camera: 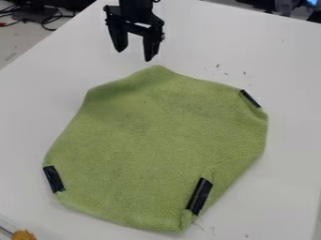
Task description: Fold the cloth from left to right
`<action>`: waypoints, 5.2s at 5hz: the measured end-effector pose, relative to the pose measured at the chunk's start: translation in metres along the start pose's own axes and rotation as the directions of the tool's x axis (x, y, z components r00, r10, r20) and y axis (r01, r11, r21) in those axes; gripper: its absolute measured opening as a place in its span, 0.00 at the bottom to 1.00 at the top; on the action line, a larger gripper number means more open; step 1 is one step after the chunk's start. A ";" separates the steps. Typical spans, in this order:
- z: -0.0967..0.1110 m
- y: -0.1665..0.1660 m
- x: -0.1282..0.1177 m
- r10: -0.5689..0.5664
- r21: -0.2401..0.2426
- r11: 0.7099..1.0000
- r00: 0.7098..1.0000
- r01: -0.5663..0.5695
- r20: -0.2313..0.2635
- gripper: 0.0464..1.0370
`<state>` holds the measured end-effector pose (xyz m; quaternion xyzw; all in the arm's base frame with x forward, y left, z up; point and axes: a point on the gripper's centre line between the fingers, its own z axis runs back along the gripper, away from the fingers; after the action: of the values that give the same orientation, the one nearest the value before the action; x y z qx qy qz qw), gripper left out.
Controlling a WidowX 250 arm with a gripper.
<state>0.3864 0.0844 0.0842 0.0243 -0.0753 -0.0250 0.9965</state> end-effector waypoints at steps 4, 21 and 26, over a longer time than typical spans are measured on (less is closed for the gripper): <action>-0.013 0.009 -0.094 0.280 0.019 0.960 0.957 -0.279 -0.074 0.96; -0.018 0.034 -0.256 0.561 0.254 0.800 0.828 -0.543 0.000 0.03; 0.019 -0.007 -0.120 0.405 0.122 0.910 0.912 -0.395 -0.066 0.02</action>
<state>0.2642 0.0833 0.0851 0.0624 -0.0351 0.1848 0.9802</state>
